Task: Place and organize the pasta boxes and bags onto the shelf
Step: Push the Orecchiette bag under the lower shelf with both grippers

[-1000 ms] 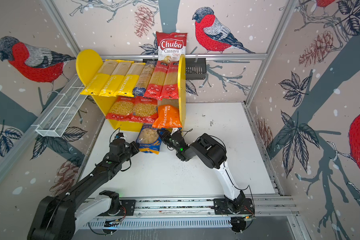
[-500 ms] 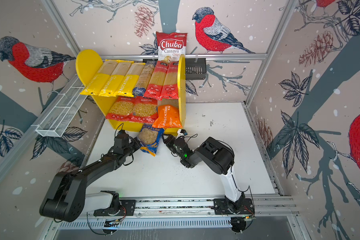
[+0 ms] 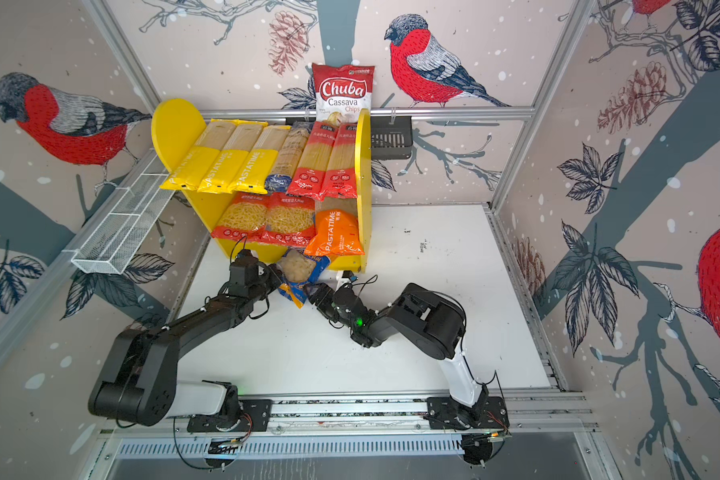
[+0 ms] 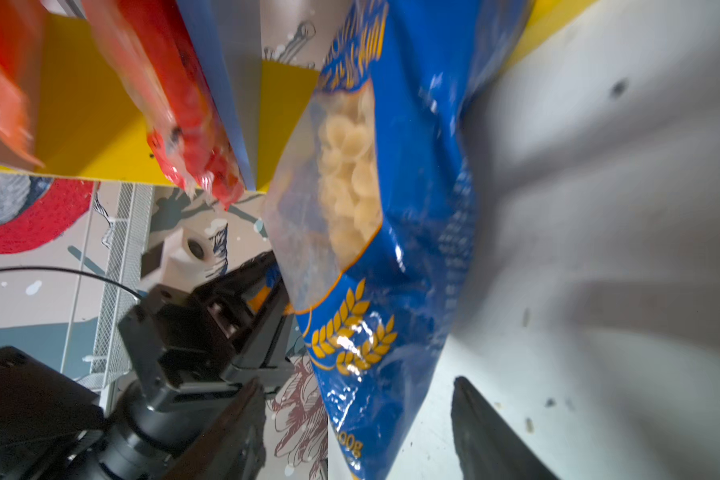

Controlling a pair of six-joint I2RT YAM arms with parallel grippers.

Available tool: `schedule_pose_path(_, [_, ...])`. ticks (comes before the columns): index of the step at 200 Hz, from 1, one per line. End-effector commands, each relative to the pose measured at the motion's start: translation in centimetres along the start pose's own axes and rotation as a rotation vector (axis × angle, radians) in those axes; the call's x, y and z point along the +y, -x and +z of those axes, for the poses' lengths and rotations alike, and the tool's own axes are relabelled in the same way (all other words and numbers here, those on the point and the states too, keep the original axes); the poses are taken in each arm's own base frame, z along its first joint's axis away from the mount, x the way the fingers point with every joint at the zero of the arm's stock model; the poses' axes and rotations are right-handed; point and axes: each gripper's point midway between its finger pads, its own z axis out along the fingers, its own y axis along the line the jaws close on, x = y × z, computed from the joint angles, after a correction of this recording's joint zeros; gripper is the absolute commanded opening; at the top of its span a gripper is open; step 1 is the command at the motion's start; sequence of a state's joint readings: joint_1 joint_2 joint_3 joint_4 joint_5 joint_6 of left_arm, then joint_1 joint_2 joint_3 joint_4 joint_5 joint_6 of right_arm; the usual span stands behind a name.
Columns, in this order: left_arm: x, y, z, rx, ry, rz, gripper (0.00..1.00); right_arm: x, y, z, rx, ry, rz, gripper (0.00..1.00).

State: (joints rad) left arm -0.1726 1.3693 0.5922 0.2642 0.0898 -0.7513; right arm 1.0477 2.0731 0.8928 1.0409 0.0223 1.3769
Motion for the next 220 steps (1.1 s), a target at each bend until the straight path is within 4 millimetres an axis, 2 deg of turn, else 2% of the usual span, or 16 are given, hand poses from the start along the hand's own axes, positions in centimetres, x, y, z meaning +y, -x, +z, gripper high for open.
schedule_pose_path(1, [-2.5,2.1,-0.8,-0.069,-0.100,0.024,0.00,0.2,-1.9,0.8,0.049,0.001,0.035,0.70])
schedule_pose_path(19, [-2.6,2.3,-1.2,-0.082,-0.104,0.039,0.00,0.2,-2.4,1.7,0.052,0.005,0.054,0.70])
schedule_pose_path(35, [-2.5,2.2,-1.2,-0.078,-0.102,0.043,0.00,0.4,-2.2,2.5,0.042,0.018,0.061,0.65])
schedule_pose_path(70, [-1.7,1.6,-0.8,-0.052,-0.079,0.032,0.00,0.5,0.2,3.1,-0.004,0.023,0.041,0.33])
schedule_pose_path(92, [-1.0,1.6,-0.8,-0.054,-0.064,0.022,0.00,0.2,1.8,3.3,-0.032,-0.006,-0.017,0.21])
schedule_pose_path(134, [0.3,1.5,-0.8,-0.069,-0.033,0.012,0.00,-0.6,5.1,4.0,-0.100,-0.070,-0.142,0.11])
schedule_pose_path(159, [0.6,1.5,-0.1,-0.063,-0.027,0.007,0.01,-1.2,7.5,4.5,-0.138,-0.094,-0.182,0.09])
schedule_pose_path(187, [0.2,0.9,1.3,0.004,-0.049,-0.007,0.16,-1.1,9.9,4.4,-0.195,-0.108,-0.218,0.06])
schedule_pose_path(204, [0.0,0.4,1.7,0.045,-0.064,-0.010,0.23,-1.2,10.4,4.0,-0.229,-0.115,-0.222,0.04])
schedule_pose_path(220, [-0.1,0.2,1.2,0.043,-0.079,-0.016,0.28,-1.2,10.5,3.3,-0.262,-0.094,-0.201,0.03])
